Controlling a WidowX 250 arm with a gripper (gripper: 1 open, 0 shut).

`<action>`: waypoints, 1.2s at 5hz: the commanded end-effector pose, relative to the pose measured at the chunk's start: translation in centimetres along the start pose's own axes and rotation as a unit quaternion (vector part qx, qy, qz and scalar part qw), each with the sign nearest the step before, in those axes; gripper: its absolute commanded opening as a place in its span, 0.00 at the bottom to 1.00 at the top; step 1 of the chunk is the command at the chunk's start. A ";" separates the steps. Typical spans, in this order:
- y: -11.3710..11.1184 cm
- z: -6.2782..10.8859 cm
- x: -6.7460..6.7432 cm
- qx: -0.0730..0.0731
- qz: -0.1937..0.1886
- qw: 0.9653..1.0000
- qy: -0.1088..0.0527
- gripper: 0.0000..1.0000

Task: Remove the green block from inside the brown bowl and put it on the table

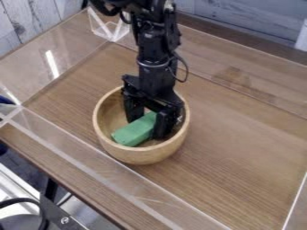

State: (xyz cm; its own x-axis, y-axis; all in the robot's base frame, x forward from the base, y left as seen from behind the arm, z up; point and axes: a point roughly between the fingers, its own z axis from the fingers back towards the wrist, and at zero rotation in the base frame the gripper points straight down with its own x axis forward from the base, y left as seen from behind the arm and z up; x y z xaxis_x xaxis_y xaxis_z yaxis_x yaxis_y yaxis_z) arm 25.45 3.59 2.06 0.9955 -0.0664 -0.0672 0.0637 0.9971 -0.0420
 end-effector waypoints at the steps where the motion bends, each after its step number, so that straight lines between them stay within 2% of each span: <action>1: 0.6 -0.9 0.6 0.003 0.000 1.000 -0.002 1.00; 6: 0.7 -0.8 0.9 0.001 -0.005 1.000 0.016 1.00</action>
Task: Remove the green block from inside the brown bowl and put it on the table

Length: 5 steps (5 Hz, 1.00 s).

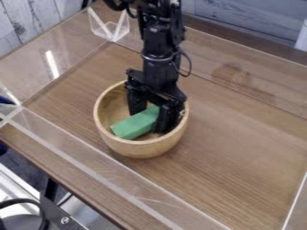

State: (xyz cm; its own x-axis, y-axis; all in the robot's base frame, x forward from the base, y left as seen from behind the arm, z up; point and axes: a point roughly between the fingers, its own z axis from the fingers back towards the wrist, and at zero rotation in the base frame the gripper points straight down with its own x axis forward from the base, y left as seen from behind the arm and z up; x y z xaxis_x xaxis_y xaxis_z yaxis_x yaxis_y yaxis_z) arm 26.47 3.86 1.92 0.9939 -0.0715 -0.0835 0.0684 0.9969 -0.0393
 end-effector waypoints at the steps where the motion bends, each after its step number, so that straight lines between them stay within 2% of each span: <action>1: 0.4 -0.8 0.0 -0.001 -0.004 1.000 0.011 1.00; 5: 0.5 -0.7 0.1 -0.002 -0.011 1.000 0.025 1.00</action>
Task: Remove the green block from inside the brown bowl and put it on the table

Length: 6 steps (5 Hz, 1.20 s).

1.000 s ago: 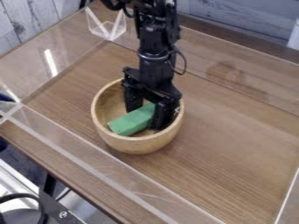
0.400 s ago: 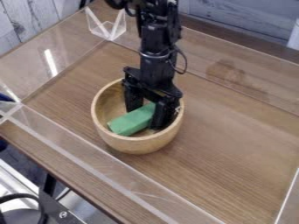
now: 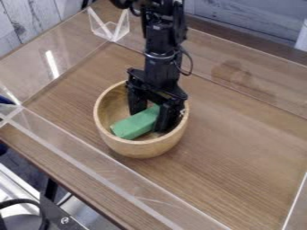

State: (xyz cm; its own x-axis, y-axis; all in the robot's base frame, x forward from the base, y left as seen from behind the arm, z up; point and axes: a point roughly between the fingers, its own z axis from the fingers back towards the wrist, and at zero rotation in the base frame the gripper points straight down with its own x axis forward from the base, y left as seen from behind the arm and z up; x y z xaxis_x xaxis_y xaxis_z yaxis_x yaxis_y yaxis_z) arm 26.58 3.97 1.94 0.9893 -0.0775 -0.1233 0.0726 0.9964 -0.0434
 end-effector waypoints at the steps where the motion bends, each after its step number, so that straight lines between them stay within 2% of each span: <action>1: 0.5 -0.7 0.1 0.000 -0.010 1.000 0.008 1.00; 3: 0.6 -0.8 0.2 0.000 -0.014 1.000 0.014 1.00; 4: 0.7 -0.7 0.2 0.000 -0.012 1.000 0.016 0.00; 5: 0.9 -0.2 0.1 -0.002 -0.011 1.000 0.011 0.00; 6: 1.1 1.0 0.1 -0.004 -0.008 1.000 -0.001 0.00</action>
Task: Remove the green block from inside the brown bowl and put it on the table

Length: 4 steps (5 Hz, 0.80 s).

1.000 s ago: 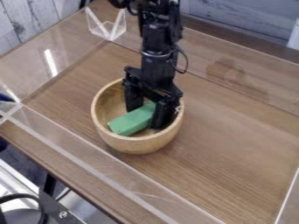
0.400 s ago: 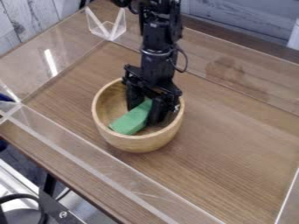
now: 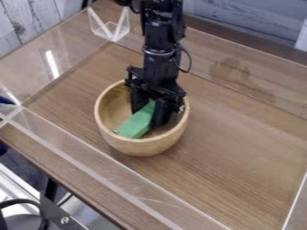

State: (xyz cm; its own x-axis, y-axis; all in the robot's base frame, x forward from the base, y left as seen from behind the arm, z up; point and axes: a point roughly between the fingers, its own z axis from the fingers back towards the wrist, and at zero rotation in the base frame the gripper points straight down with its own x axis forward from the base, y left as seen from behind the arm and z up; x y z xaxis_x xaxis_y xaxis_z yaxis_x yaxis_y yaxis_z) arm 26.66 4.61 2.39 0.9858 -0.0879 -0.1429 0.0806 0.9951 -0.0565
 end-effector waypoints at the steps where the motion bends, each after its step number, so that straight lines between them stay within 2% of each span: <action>1: 0.7 1.4 0.0 0.001 -0.001 1.000 -0.019 0.00; 3: 1.2 3.3 -0.2 -0.004 0.004 0.999 -0.035 0.00; 4: 1.6 4.9 -0.3 -0.007 0.009 0.999 -0.050 0.00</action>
State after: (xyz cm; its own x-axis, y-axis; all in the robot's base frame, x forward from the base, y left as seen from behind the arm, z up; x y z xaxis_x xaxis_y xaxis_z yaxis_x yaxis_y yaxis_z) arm 26.10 5.94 5.31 0.9904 -0.0707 -0.1191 0.0596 0.9937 -0.0946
